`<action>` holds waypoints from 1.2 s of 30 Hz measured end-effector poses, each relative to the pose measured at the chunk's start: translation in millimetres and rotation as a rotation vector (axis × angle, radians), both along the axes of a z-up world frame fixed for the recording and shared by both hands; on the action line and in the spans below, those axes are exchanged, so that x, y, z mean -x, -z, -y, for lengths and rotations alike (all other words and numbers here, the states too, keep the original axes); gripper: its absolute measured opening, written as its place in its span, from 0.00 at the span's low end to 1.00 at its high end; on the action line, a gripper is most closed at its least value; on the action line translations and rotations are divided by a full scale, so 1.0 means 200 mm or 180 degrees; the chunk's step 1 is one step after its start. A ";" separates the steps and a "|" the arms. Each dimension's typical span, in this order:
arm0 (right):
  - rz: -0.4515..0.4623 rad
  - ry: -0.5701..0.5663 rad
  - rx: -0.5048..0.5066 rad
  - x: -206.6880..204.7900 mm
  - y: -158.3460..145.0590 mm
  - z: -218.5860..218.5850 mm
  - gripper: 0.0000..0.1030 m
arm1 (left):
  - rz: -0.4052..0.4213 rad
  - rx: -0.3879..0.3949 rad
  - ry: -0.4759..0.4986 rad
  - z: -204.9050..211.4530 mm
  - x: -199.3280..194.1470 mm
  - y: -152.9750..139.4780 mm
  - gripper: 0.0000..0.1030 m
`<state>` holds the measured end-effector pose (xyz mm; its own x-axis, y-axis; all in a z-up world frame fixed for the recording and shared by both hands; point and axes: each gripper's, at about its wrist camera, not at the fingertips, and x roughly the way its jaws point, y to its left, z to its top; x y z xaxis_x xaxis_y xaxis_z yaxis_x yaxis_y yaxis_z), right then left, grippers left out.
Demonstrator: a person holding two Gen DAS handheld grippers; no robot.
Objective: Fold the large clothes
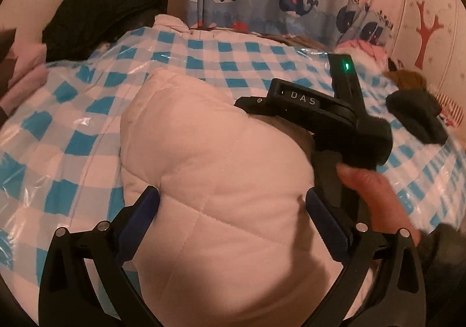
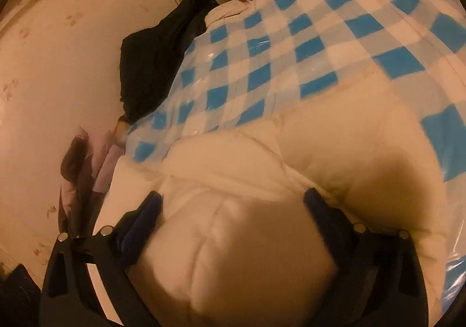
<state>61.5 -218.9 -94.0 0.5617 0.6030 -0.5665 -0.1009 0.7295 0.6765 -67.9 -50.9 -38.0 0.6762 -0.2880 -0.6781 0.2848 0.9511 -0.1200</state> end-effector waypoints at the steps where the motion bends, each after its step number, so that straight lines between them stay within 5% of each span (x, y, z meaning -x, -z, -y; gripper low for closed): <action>1: -0.0025 -0.0024 0.0037 0.01 -0.01 0.00 0.90 | -0.0002 0.0000 -0.0004 0.00 0.00 0.00 0.93; 6: 0.0489 0.0471 0.0172 0.27 -0.18 0.17 0.93 | -0.0027 0.0098 -0.0069 -0.05 0.00 -0.01 0.93; 11: 0.0205 0.0683 -0.0109 0.31 0.11 0.28 0.93 | 0.0087 -0.0081 0.0044 0.01 0.04 -0.02 0.93; 15: 0.0093 0.0608 -0.0060 0.29 0.05 0.29 0.93 | 0.0080 -0.0096 -0.0011 0.00 0.05 -0.02 0.93; 18: 0.0588 0.0918 0.0120 0.47 -0.15 0.37 0.93 | 0.0045 -0.0019 -0.0082 -0.04 0.05 -0.02 0.93; 20: 0.0642 0.1050 0.0266 0.53 -0.15 0.37 0.93 | 0.0024 0.0005 -0.0086 -0.04 0.04 -0.03 0.93; 22: 0.0289 0.0961 0.0450 0.49 0.06 0.32 0.93 | 0.0026 -0.0008 -0.0042 -0.03 0.05 -0.03 0.93; 24: 0.0247 0.0984 0.0323 0.48 0.14 0.34 0.93 | 0.0107 -0.0132 0.0018 0.02 0.07 -0.03 0.93; 28: 0.0162 0.0905 0.0454 0.47 0.07 0.35 0.93 | 0.0097 -0.0187 -0.0038 0.02 0.07 -0.01 0.93; 33: 0.0943 0.1138 0.0670 0.74 -0.23 0.34 0.93 | 0.0043 -0.0056 -0.0135 -0.03 0.05 -0.02 0.93; 36: 0.0605 0.0784 0.0953 0.65 -0.01 0.19 0.93 | 0.0047 -0.0057 -0.0122 -0.03 0.06 -0.02 0.93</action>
